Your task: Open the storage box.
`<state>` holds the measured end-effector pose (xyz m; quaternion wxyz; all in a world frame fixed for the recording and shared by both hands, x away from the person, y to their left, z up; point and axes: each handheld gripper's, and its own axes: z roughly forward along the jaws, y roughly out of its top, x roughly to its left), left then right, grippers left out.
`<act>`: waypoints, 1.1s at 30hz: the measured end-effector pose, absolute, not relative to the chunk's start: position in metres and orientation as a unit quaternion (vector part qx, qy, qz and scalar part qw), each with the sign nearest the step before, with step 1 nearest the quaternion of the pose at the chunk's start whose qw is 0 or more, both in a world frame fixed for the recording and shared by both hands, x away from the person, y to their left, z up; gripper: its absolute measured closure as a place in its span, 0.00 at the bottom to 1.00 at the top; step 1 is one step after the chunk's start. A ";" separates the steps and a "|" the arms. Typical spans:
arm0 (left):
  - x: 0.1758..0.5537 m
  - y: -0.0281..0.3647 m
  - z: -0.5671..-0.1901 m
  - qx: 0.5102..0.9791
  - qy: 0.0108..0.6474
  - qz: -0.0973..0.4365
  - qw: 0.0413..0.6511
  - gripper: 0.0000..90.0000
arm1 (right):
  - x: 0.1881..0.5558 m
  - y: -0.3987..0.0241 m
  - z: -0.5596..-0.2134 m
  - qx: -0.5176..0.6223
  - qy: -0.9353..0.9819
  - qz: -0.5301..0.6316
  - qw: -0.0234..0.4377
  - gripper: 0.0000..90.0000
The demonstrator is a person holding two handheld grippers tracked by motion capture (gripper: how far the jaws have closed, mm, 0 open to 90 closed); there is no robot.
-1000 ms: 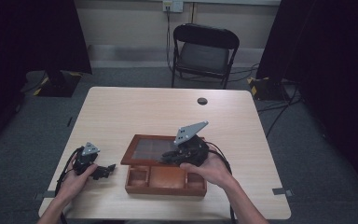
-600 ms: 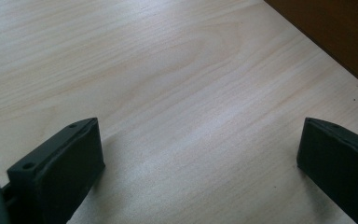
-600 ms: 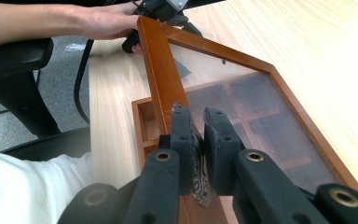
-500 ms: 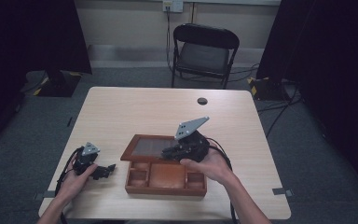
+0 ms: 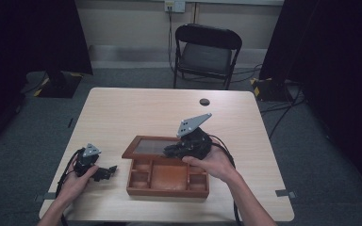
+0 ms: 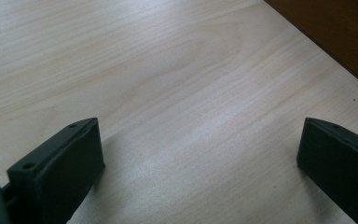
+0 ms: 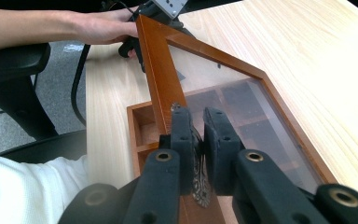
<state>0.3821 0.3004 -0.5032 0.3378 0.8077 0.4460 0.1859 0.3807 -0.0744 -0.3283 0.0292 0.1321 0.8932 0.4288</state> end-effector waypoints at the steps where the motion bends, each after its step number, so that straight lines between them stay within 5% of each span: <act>1: 0.382 0.300 -0.503 0.808 0.446 0.186 0.338 0.00 | 0.381 -0.074 -0.328 0.133 0.893 0.429 0.031 0.92; 33: 0.382 0.300 -0.503 0.808 0.446 0.186 0.338 0.00 | 0.393 -0.074 -0.315 0.132 0.893 0.429 0.034 0.92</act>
